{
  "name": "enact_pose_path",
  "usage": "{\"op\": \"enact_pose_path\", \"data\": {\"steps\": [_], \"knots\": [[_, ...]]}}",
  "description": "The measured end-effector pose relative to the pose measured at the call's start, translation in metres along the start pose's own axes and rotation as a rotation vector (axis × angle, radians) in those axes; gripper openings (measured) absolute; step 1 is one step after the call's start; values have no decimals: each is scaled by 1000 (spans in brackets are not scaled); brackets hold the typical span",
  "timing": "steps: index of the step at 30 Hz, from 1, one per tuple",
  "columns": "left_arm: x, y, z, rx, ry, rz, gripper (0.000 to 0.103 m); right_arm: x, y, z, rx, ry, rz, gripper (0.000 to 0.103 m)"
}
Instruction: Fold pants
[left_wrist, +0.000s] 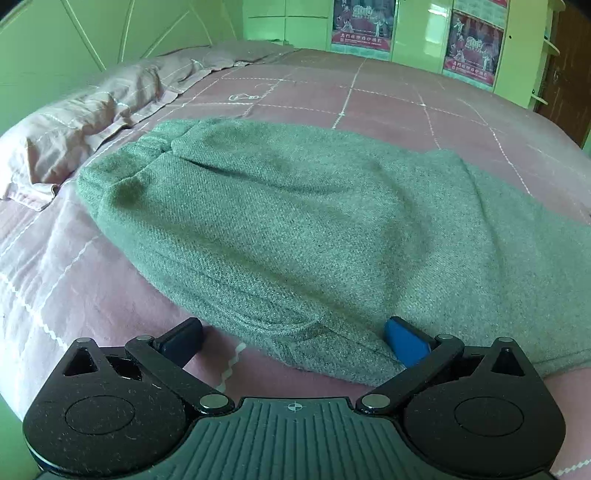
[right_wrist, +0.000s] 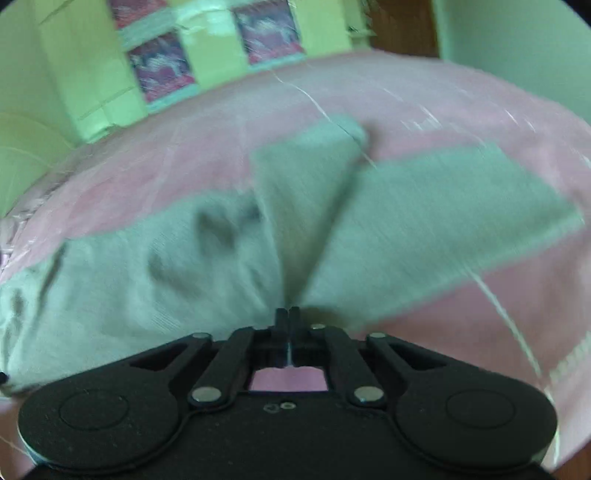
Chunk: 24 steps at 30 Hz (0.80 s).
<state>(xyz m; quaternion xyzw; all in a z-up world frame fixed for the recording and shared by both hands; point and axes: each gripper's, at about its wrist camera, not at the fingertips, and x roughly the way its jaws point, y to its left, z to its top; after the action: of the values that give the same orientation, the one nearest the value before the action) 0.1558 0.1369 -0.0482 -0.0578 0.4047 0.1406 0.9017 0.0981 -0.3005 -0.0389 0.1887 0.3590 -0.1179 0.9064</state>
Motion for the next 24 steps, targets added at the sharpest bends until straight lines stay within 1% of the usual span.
{"op": "enact_pose_path", "data": {"steps": [2,3,4,5,6,8,12,14,15,16,17,19,20,21,22,23,24], "knots": [[0,-3,-1,6,-4,10,103,-8,-8,4,39,-14,41,0],[0,-4,-1,12,-9,14,103,-15,-8,7,45,-49,49,5],[0,-3,-2,17,-15,17,103,-24,-6,12,34,-102,47,11],[0,-4,-3,20,-21,20,103,-33,-3,17,7,-160,67,17],[0,-3,-3,21,-25,22,103,-37,2,22,-28,-193,66,20],[2,-3,-3,24,-26,26,103,-36,14,33,-117,-215,45,28],[3,-2,-2,24,-24,21,103,-7,44,51,-295,-181,-14,27],[3,-2,-2,24,-26,21,103,14,56,56,-382,-158,-91,27],[3,-2,-2,25,-26,20,103,21,58,59,-403,-135,-118,8],[3,-2,-2,24,-27,19,103,23,55,63,-391,-123,-114,0],[3,-1,-2,23,-26,17,103,16,50,66,-344,-142,-104,0],[3,0,-1,23,-25,14,103,-16,36,63,-248,-209,-80,0],[3,0,-2,22,-28,12,103,-33,27,54,-196,-239,-67,0],[3,-1,-3,21,-31,12,103,-42,17,45,-137,-244,-59,0],[2,-1,-3,22,-33,14,103,-43,2,34,-51,-220,-51,0],[2,-1,-3,23,-35,15,103,-31,-17,23,40,-154,-53,0],[2,-2,-4,25,-36,16,103,-17,-30,13,88,-72,-53,0]]}}
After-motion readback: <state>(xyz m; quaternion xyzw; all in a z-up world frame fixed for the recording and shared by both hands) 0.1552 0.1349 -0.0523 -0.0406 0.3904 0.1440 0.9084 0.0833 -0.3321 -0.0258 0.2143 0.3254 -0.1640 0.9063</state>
